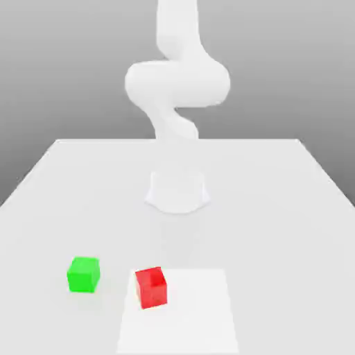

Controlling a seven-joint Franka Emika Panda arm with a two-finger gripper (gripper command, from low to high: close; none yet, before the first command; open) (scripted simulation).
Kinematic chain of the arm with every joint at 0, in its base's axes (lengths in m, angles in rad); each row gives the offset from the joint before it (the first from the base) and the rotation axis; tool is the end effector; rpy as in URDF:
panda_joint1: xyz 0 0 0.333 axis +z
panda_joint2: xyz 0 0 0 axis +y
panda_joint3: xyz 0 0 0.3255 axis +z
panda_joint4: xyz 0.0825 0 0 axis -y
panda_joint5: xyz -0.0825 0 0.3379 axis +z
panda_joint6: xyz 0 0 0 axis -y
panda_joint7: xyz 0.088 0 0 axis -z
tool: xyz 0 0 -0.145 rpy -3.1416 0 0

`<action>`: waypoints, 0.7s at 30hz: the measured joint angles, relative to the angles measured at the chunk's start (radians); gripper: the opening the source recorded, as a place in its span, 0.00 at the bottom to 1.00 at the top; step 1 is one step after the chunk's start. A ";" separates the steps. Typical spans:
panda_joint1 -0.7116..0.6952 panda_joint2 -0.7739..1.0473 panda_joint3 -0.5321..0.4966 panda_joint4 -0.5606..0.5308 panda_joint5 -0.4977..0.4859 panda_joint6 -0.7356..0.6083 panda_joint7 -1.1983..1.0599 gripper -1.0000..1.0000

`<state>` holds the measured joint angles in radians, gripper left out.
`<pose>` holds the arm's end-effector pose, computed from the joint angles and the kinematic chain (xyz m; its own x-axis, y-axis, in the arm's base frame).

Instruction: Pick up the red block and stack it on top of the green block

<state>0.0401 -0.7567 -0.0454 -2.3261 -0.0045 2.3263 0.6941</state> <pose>0.3381 -0.0081 0.6640 0.5637 -0.6496 0.5103 -0.4599 -0.7599 -0.4593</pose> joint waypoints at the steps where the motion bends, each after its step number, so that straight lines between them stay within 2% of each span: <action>1: 0.017 0.019 -0.020 -0.011 -0.002 0.011 -0.046 0.50; 21: 0.297 0.364 -0.357 -0.219 0.001 0.221 -0.918 0.50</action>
<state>0.3372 -0.3931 -0.4026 -2.5450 -0.0033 2.5470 -0.2235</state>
